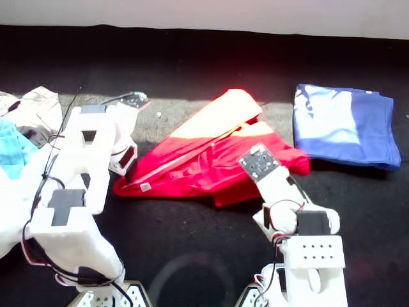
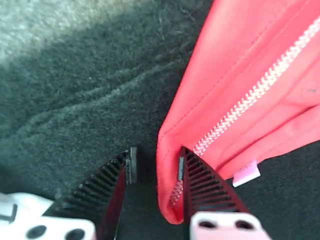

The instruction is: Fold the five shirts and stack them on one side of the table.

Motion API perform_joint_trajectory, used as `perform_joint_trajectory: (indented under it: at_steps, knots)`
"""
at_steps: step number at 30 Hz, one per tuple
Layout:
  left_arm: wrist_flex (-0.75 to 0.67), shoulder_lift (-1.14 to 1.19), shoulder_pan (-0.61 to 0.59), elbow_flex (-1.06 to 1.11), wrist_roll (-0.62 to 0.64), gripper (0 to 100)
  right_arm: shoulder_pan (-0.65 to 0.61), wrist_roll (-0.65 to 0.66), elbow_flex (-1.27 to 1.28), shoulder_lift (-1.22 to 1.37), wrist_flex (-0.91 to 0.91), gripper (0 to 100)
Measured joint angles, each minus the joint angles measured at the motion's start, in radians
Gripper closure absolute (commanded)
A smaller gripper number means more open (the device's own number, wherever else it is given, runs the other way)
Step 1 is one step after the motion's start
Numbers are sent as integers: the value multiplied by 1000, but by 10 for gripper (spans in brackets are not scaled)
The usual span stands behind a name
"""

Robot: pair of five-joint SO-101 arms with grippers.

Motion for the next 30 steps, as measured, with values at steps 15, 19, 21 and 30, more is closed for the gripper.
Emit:
perform_joint_trajectory:
  at_steps: [15,19,21,30]
  knots:
    - [63,43,-141,-242,31,947,0,0,118,-91,0,797]
    - [278,43,-123,-305,31,867,0,0,118,-91,0,797]
    - [396,43,-87,-318,14,864,0,0,118,-91,0,797]
    - [497,41,44,-213,-130,864,0,0,123,-92,0,797]
